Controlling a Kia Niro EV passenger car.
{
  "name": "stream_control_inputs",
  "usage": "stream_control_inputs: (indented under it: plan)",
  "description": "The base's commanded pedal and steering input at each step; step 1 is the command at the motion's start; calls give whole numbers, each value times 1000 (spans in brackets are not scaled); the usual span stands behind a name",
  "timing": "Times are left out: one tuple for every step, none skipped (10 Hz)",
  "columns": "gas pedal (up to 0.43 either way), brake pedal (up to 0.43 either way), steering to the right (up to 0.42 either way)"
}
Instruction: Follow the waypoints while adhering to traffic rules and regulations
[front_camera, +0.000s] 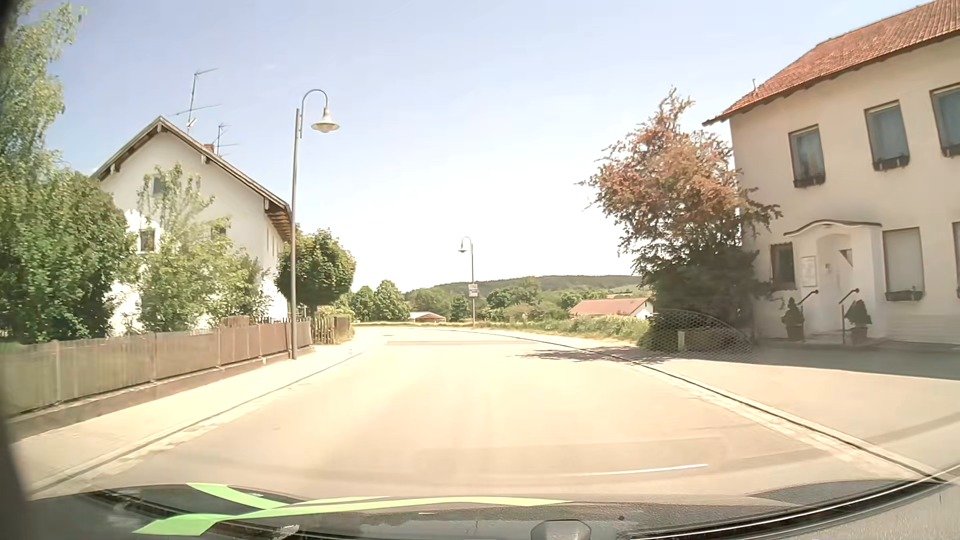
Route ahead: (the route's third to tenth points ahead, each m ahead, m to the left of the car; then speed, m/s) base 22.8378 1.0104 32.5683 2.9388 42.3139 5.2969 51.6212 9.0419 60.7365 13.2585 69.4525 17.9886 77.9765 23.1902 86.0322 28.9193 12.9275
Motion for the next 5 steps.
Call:
stream_control_inputs:
  plan:
    - [130, 0, -13]
    - [118, 0, -16]
    - [87, 0, -18]
    - [87, 0, -22]
    - [87, 0, -33]
